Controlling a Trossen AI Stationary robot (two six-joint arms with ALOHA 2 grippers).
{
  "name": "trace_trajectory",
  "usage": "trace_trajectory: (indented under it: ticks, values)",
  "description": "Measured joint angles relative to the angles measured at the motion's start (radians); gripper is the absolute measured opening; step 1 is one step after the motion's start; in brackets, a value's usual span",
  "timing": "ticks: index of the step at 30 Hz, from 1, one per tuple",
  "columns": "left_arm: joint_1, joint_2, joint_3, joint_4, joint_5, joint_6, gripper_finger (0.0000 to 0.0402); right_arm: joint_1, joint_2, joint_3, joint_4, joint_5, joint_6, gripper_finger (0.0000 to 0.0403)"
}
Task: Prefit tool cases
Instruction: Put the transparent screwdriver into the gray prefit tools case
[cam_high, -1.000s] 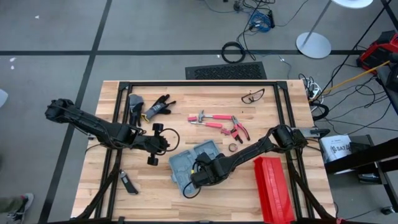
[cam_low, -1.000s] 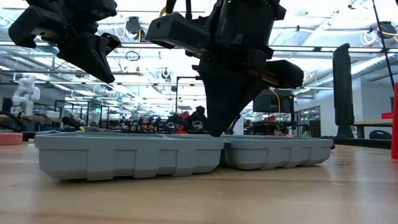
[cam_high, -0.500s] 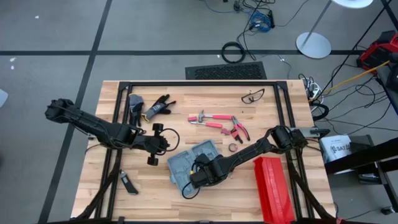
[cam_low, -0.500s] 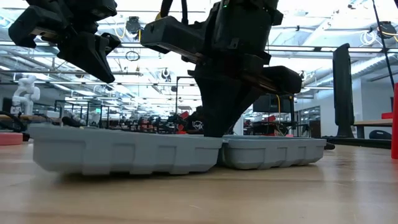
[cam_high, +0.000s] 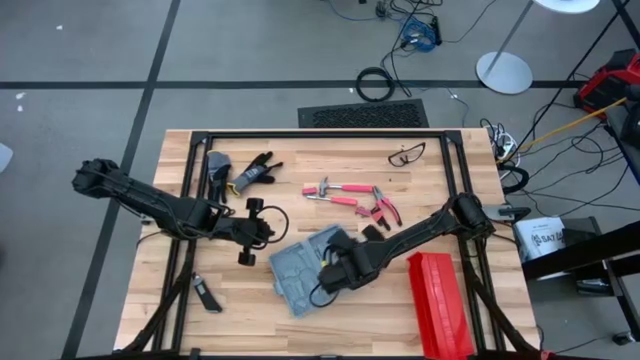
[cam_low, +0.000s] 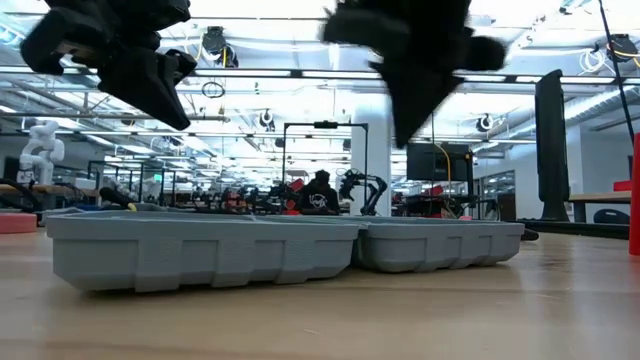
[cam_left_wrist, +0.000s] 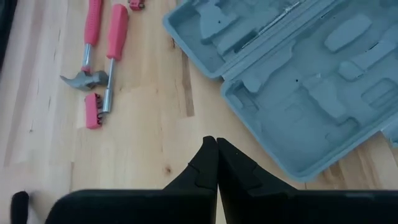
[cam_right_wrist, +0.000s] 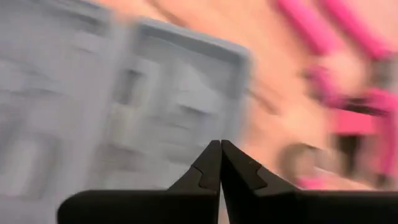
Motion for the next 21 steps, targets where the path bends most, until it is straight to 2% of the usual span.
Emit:
trace_trajectory:
  ticks: [3,7,10,13,16,18,21]
  values:
    - [0.022,0.0,0.0,0.022,-0.036,0.032,0.0008,-0.01,-0.004,-0.001,-0.095,-0.016,0.007,0.0]
    - [0.076,0.0,0.0,0.099,-0.039,0.099,0.0008,-0.038,-0.01,-0.001,-0.045,-0.127,-0.181,0.0]
    - [0.135,0.0,0.0,0.154,-0.014,0.155,0.0008,-0.064,-0.01,-0.011,-0.048,-0.14,-0.281,0.0]
    - [0.201,0.001,0.0,0.196,0.078,0.181,0.0008,-0.098,-0.01,-0.02,-0.048,-0.14,-0.378,0.0]
    - [0.249,0.032,0.0,0.267,0.268,0.182,0.0008,-0.135,-0.014,-0.035,-0.082,-0.139,-0.461,0.0]
    - [0.256,0.083,0.001,0.372,0.37,0.175,0.0008,-0.164,-0.024,-0.069,-0.099,-0.14,-0.502,0.0]
    - [0.25,0.178,0.002,0.487,0.397,0.175,0.0008,-0.209,-0.071,-0.155,-0.053,-0.141,-0.555,0.0]
